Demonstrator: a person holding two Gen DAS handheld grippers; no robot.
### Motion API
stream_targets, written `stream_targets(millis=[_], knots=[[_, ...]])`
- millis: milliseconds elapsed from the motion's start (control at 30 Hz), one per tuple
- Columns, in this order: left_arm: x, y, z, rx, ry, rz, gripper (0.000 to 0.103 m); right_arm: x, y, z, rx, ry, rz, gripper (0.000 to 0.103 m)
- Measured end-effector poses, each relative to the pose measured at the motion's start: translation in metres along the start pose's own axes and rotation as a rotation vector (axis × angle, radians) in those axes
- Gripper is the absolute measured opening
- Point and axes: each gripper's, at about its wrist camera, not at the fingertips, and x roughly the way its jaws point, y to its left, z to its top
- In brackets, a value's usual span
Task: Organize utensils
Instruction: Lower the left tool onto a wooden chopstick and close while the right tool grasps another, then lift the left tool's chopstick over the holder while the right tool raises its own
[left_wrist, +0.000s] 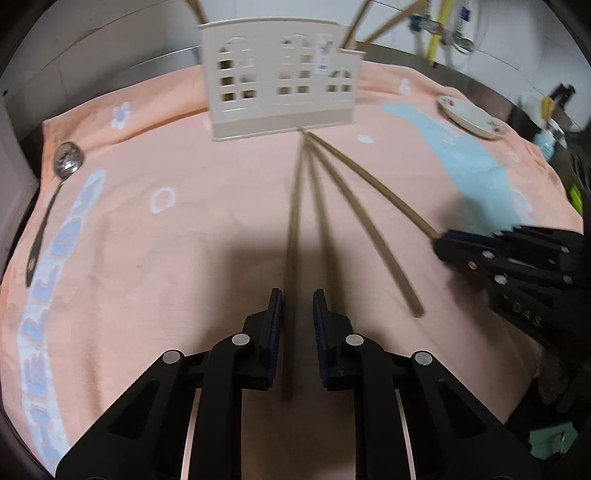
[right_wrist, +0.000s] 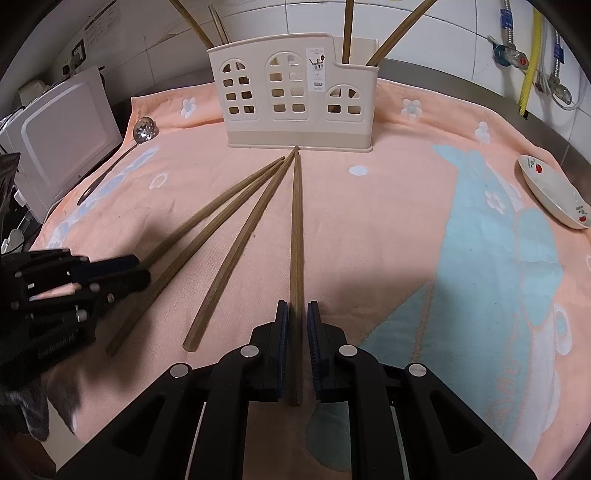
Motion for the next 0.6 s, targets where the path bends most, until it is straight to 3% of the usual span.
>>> stream_targets(millis=[67, 233, 333, 400, 600], knots=[[0.002, -0.002, -0.001, 0.015, -0.011, 0.006, 0.016, 0.0, -0.001, 0.0, 0.003, -0.002, 0.0, 0.009], [0.002, 0.012, -0.001, -0.068, -0.019, -0.057, 0.016, -0.001, -0.002, -0.001, 0.012, -0.01, 0.005, 0.007], [0.002, 0.011, -0.003, -0.056, -0.023, -0.052, 0.015, -0.002, -0.002, -0.001, 0.013, -0.011, 0.006, 0.007], [0.002, 0.01, -0.003, -0.041, -0.023, -0.027, 0.007, -0.002, -0.001, -0.002, 0.011, -0.014, 0.006, 0.007], [-0.019, 0.018, 0.008, -0.043, -0.066, -0.025, 0.006, -0.025, -0.003, 0.007, 0.007, -0.072, 0.008, 0.006]])
